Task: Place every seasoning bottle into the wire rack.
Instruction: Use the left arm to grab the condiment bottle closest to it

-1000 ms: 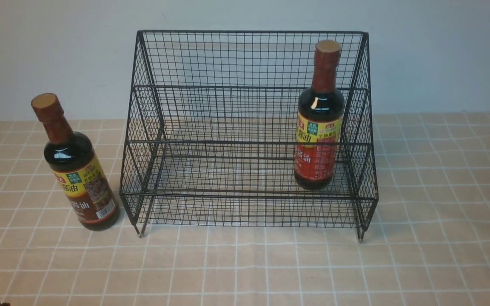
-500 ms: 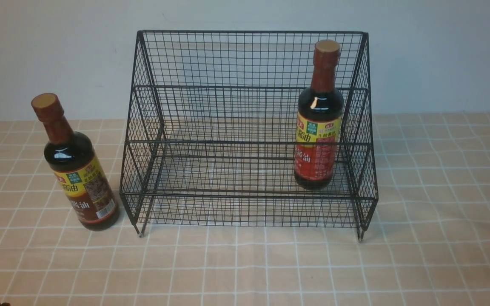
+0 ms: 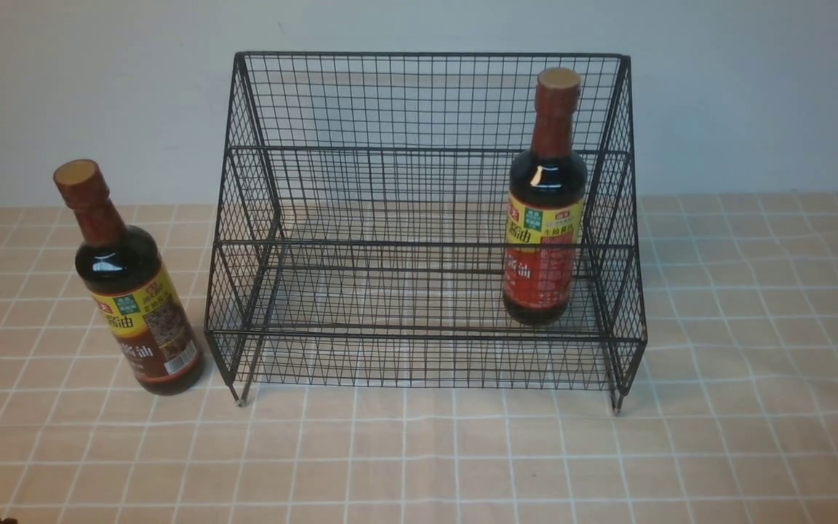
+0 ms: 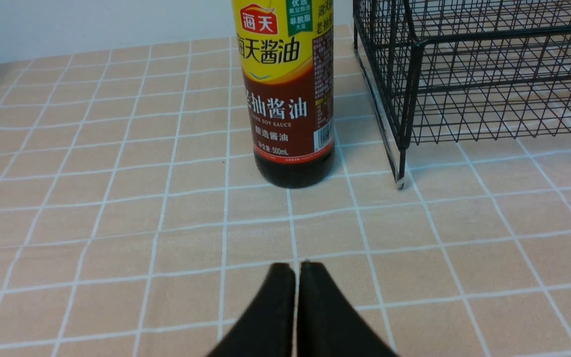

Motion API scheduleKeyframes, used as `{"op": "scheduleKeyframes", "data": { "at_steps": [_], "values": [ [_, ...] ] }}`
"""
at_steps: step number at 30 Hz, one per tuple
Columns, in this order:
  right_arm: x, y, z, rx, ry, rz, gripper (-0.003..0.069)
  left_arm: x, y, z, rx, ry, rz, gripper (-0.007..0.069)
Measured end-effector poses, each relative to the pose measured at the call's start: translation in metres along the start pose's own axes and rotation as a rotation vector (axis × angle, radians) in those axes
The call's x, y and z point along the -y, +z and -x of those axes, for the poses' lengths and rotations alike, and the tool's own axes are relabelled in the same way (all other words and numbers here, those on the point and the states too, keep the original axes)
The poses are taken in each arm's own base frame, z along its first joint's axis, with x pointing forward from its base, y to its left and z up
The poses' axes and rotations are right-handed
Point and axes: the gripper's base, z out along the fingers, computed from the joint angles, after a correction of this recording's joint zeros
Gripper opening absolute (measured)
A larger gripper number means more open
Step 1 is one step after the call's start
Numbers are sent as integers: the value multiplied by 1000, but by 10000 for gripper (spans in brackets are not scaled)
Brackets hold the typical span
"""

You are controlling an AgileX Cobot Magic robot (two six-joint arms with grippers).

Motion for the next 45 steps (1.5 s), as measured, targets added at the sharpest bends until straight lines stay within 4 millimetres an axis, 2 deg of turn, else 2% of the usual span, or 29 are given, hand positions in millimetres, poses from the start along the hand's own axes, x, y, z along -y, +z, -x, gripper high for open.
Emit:
{"op": "scheduleKeyframes", "data": {
  "at_steps": [33, 35, 41, 45],
  "values": [
    [0, 0, 0, -1, -2, 7, -14, 0, 0, 1, 8, 12, 5, -7],
    [0, 0, 0, -1, -2, 7, -14, 0, 0, 2, 31, -11, 0, -7],
    [0, 0, 0, -1, -2, 7, -14, 0, -4, 25, 287, -300, -46, -7],
    [0, 0, 0, -1, -2, 7, -14, -5, -9, 40, 460, -342, -28, -7]
  ]
}}
